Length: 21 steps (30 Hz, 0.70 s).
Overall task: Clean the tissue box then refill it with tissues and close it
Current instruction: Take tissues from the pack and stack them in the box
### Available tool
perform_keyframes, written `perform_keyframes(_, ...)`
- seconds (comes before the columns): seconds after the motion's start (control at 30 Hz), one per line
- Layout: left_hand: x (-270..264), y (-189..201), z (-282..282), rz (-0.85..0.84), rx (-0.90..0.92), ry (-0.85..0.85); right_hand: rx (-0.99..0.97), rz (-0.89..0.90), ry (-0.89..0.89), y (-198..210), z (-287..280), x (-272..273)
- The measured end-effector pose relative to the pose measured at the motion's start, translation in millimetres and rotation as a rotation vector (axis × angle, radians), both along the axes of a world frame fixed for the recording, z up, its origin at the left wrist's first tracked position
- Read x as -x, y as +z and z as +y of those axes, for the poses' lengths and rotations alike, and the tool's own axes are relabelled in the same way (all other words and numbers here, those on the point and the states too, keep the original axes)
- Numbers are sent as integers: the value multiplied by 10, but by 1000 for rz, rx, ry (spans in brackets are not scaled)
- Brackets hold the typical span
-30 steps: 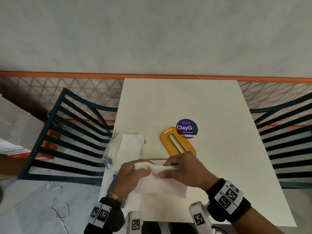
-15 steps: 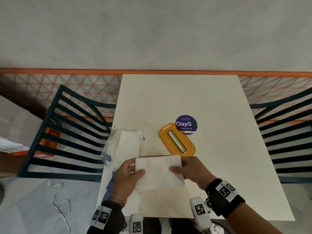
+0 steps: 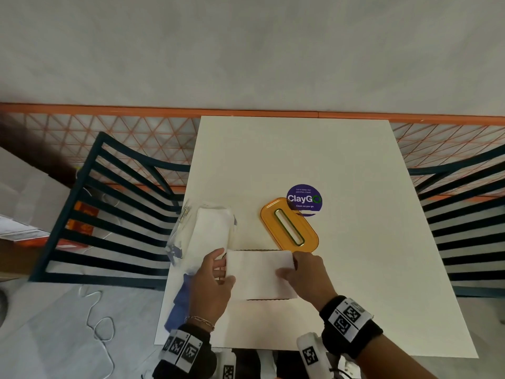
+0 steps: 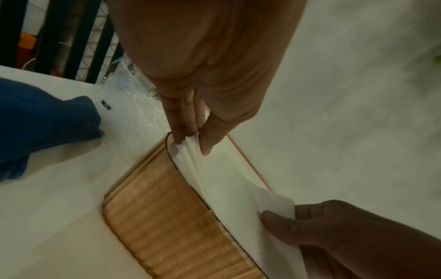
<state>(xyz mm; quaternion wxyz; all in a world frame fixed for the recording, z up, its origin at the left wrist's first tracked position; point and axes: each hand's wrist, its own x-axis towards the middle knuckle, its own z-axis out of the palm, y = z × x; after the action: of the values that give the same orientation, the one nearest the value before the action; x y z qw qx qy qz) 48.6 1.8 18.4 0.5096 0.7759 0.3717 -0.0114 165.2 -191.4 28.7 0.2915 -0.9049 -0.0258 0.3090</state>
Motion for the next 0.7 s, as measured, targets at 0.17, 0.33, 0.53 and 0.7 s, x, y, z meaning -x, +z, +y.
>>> perform_keyframes(0.17, -7, -14, -12, -1, -82, -37, 50, 46, 21, 32, 8, -46)
perform_keyframes(0.33, 11, 79, -27, 12, -279, -161, 217, -28, 104, 119, 52, -54)
perform_keyframes(0.53, -45, 108, 14, 50, -502, -701, 136, -355, 436, 116, -52, 33)
perform_keyframes(0.7, -82, 1, 28, 125, -530, -888, 140, -421, 739, -25, -78, 99)
